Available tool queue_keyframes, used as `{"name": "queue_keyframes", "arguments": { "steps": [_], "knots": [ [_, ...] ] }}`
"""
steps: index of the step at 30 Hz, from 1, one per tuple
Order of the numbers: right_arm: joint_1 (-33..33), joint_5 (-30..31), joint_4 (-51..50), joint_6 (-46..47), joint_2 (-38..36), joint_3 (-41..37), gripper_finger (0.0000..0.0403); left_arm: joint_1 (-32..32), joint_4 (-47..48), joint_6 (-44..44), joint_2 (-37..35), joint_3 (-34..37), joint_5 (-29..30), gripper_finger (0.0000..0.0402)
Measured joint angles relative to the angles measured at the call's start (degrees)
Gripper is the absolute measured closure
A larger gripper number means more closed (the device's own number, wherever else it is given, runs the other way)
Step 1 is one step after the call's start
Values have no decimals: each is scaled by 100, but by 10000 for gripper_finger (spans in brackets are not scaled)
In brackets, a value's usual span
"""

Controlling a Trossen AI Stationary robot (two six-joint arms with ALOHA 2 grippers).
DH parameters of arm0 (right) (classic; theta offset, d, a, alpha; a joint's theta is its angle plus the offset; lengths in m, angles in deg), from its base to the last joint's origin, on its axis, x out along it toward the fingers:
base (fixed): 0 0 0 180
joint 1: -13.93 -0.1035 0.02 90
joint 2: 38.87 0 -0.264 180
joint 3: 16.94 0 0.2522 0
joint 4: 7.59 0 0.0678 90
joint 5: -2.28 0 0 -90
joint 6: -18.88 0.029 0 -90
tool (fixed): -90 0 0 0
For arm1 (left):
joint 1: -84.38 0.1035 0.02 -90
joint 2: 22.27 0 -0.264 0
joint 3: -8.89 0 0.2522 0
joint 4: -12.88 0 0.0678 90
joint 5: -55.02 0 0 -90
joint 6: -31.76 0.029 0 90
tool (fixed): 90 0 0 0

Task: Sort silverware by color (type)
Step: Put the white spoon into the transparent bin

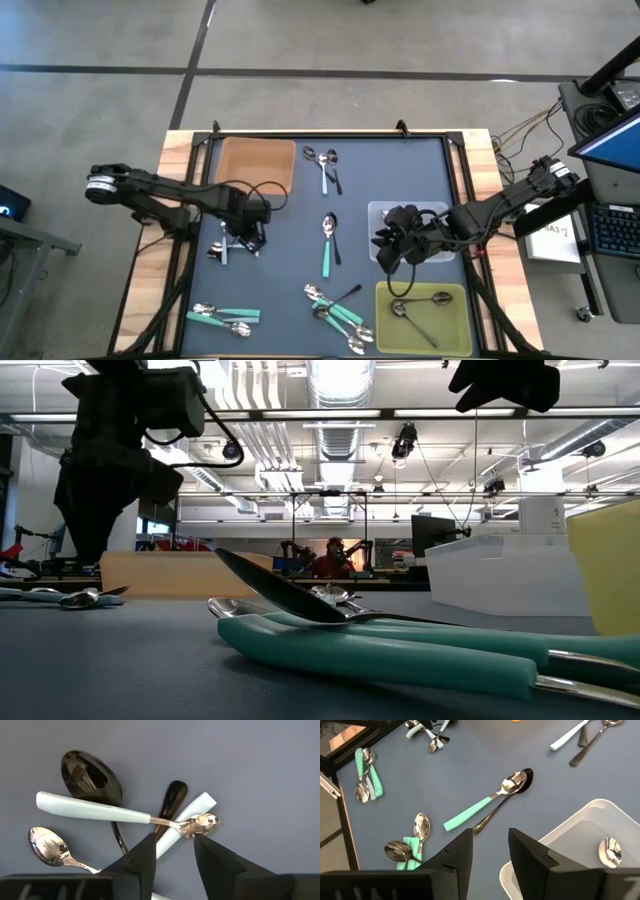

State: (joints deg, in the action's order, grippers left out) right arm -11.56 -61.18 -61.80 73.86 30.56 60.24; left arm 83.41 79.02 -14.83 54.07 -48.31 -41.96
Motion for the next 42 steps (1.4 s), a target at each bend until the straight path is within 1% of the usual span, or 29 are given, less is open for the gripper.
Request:
{"name": "queue_keyframes", "arguments": {
  "steps": [3, 5, 10, 14, 20, 25, 28, 34, 38, 42],
  "knots": [
    [0, 0, 0, -37, 0, 0, 277, 0, -9, -43, 87, 0, 2, 257],
    [0, 0, 0, -134, 0, 0, 273, 0, -13, -262, 165, 2, 30, 240],
    [0, 2, -4, -206, 0, -27, 271, 0, -10, -1394, 413, 7, 386, 212],
    [0, 2, 1, -207, 0, -78, 269, -5, -97, -2093, 597, 9, 603, 210],
    [0, 0, -7, -207, 0, -184, 268, -7, -367, -2397, 719, 9, 636, 210],
    [0, 2, -9, -207, 0, -210, 268, -73, -348, -2726, 731, 9, 656, 210],
    [0, 2, -9, -207, 0, -214, 268, -277, -345, -3076, 690, 9, 758, 210],
    [2, 2, -14, -231, 0, -214, 268, -873, -342, -4237, 686, 41, 1241, 210],
    [2, 2, -62, -319, 0, -214, 268, -1031, -344, -4797, 686, 185, 1441, 210],
    [2, 2, -249, -315, 0, -214, 268, -1091, -560, -5291, 686, 464, 1462, 210]
  ]
}}
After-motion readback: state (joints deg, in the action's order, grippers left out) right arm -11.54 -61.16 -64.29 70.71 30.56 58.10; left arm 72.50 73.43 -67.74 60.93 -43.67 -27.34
